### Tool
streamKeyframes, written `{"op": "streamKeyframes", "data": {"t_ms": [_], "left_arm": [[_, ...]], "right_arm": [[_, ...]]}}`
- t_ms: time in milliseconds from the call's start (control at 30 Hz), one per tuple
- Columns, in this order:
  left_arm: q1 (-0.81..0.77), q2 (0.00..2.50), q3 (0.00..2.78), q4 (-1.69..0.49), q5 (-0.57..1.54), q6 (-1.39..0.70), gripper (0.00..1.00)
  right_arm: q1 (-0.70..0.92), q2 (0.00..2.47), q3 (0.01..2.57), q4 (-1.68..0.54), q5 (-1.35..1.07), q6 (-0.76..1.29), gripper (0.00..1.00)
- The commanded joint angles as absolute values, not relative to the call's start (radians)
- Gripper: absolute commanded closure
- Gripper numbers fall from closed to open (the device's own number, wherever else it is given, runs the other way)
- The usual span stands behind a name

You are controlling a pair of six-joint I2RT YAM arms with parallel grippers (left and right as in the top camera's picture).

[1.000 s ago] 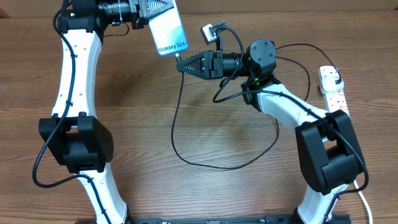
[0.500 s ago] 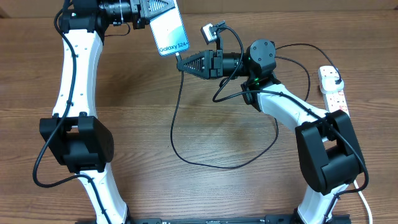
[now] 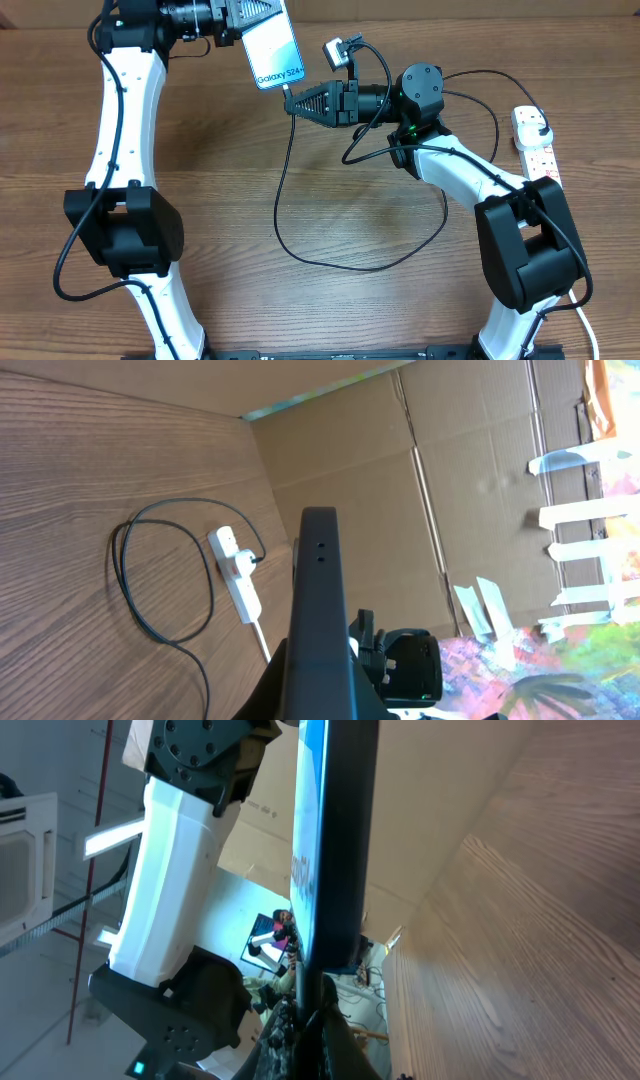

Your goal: Plug charger to phone and switch on socket

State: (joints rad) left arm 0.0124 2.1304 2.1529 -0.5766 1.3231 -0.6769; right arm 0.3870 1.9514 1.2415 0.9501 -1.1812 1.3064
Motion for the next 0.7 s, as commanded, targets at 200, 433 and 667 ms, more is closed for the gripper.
{"op": "streamKeyframes", "data": {"t_ms": [200,433,667], "left_arm": [[-0.012,2.125,2.162,-0.576,1.358,-0.677,0.96],[-0.013,2.125,2.162,-0.576,1.362,-0.676,0.96],[-0.02,2.125,2.162,-0.576,1.428,-0.603,0.96]], "right_arm": [[0.384,1.935,1.257,0.956,-1.145,1.309,0.96],[0.384,1.935,1.257,0.956,-1.143,1.309,0.96],[0.374,1.935,1.257,0.956,-1.119,1.313,0.96]]}}
